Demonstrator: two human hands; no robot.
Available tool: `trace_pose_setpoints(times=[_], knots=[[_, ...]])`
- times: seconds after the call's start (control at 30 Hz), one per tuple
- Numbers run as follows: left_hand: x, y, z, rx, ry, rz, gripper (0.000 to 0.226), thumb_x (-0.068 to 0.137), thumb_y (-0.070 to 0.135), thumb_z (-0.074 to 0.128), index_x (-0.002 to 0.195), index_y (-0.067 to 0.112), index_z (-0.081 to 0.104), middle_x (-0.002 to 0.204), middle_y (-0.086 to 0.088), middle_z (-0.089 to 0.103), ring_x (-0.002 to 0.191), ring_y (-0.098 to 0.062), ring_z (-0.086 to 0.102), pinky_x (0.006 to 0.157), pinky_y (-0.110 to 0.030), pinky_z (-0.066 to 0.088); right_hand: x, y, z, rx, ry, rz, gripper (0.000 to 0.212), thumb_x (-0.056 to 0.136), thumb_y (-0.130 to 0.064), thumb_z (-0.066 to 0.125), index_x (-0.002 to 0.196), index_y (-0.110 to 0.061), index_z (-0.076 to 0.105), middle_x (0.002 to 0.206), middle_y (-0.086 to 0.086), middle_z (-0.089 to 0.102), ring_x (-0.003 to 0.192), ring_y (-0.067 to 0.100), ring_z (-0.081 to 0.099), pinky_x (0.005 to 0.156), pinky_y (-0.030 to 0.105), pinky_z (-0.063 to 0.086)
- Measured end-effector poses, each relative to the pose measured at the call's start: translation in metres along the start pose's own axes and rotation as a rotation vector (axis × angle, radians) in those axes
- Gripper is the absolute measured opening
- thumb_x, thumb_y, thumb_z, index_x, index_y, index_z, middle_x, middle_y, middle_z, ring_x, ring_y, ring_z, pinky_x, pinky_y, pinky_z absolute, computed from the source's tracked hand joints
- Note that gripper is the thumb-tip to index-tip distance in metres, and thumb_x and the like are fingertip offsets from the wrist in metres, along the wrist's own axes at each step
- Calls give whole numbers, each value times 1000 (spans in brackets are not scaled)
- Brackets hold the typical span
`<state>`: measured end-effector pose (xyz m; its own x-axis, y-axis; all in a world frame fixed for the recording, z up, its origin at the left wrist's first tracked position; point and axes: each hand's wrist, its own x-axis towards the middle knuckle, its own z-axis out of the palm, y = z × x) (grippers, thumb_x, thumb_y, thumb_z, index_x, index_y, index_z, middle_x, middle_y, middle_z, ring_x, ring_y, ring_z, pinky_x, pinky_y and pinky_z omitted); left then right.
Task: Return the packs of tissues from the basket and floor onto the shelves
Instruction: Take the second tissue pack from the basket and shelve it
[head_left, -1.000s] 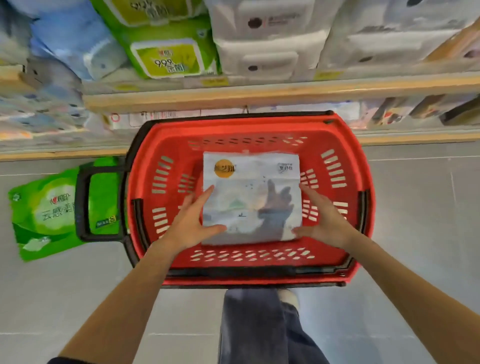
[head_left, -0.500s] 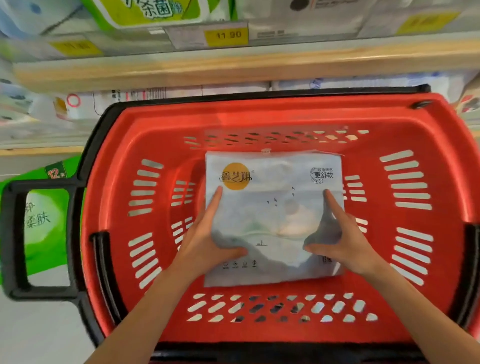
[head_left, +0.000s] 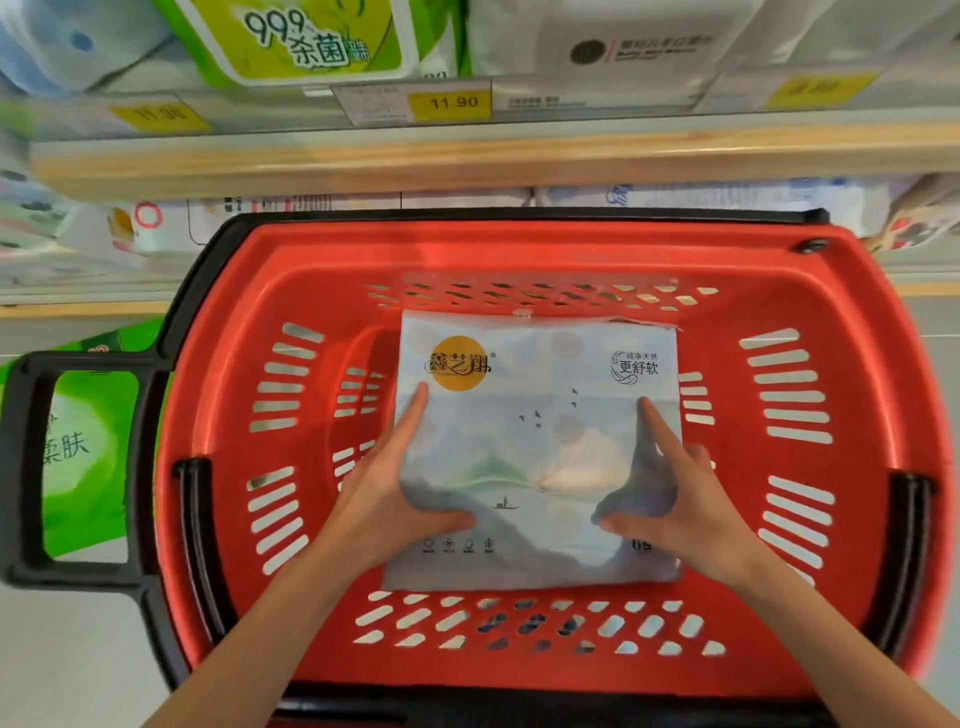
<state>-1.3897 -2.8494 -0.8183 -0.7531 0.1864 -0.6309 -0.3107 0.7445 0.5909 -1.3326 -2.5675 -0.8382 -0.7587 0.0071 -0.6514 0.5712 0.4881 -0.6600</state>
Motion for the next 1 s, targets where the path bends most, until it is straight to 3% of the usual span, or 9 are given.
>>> trace_pose_setpoints(times=[0.1, 0.3, 0.37, 0.47, 0.53, 0.73, 0.8, 0.87, 1.0], knots=[[-8, 4, -7, 2, 6, 5, 129, 45, 38, 89, 134, 58, -3, 142, 5, 46, 127, -17, 46, 94, -29, 40, -8, -10, -4, -47, 12, 22, 115, 61, -24, 83, 138, -52, 2, 137, 6, 32, 109, 20, 36, 85, 34, 34], [-38, 28, -32, -48, -3, 24, 127, 36, 57, 79, 134, 64, -1, 142, 10, 43, 127, -13, 43, 102, -39, 42, -44, -41, -26, -88, 21, -7, 114, 61, -25, 83, 140, -49, 5, 105, 4, 35, 86, 9, 41, 68, 23, 39], [-51, 40, -42, -82, -19, 60, 126, 39, 57, 81, 137, 61, 3, 146, 15, 37, 134, -6, 34, 107, -36, 36, -58, -54, -36, -91, 28, -22, 113, 62, -23, 83, 141, -47, 5, 104, 4, 36, 87, 8, 41, 70, 21, 39], [-76, 63, -57, -92, -5, 106, 123, 41, 56, 79, 141, 54, 7, 146, 17, 34, 135, 3, 28, 103, -18, 32, -84, -76, -52, -104, 47, -30, 112, 63, -22, 81, 139, -50, 4, 105, 6, 38, 88, 6, 39, 72, 21, 38], [-95, 83, -70, -111, 3, 135, 123, 43, 56, 79, 143, 50, 7, 149, 17, 30, 135, 10, 21, 108, -21, 29, -105, -96, -65, -112, 63, -50, 110, 64, -23, 80, 136, -51, 1, 106, 5, 40, 88, 9, 38, 74, 22, 39], [-165, 145, -115, -136, 30, 226, 116, 50, 57, 78, 139, 58, 3, 150, 27, 20, 135, 15, 14, 114, -35, 27, -180, -165, -111, -147, 134, -130, 107, 64, -31, 77, 127, -57, -5, 109, 1, 33, 103, 26, 43, 88, 47, 46], [-193, 170, -132, -125, 55, 258, 116, 48, 65, 76, 138, 59, 3, 149, 28, 20, 132, 19, 16, 113, -33, 29, -209, -188, -130, -173, 149, -137, 107, 67, -30, 77, 130, -54, -6, 112, 0, 31, 104, 26, 44, 89, 46, 46], [-222, 194, -148, -123, 72, 290, 115, 47, 74, 71, 138, 59, 2, 150, 25, 22, 135, 11, 23, 112, -34, 31, -240, -212, -149, -192, 180, -150, 109, 68, -31, 77, 133, -53, -8, 111, 0, 32, 101, 24, 45, 87, 45, 46], [-282, 242, -175, -112, 124, 376, 113, 49, 76, 68, 138, 59, 1, 146, 29, 25, 132, 11, 29, 108, -27, 35, -307, -252, -178, -203, 267, -227, 108, 70, -30, 76, 129, -56, -10, 103, 0, 34, 93, 20, 44, 80, 40, 48]])
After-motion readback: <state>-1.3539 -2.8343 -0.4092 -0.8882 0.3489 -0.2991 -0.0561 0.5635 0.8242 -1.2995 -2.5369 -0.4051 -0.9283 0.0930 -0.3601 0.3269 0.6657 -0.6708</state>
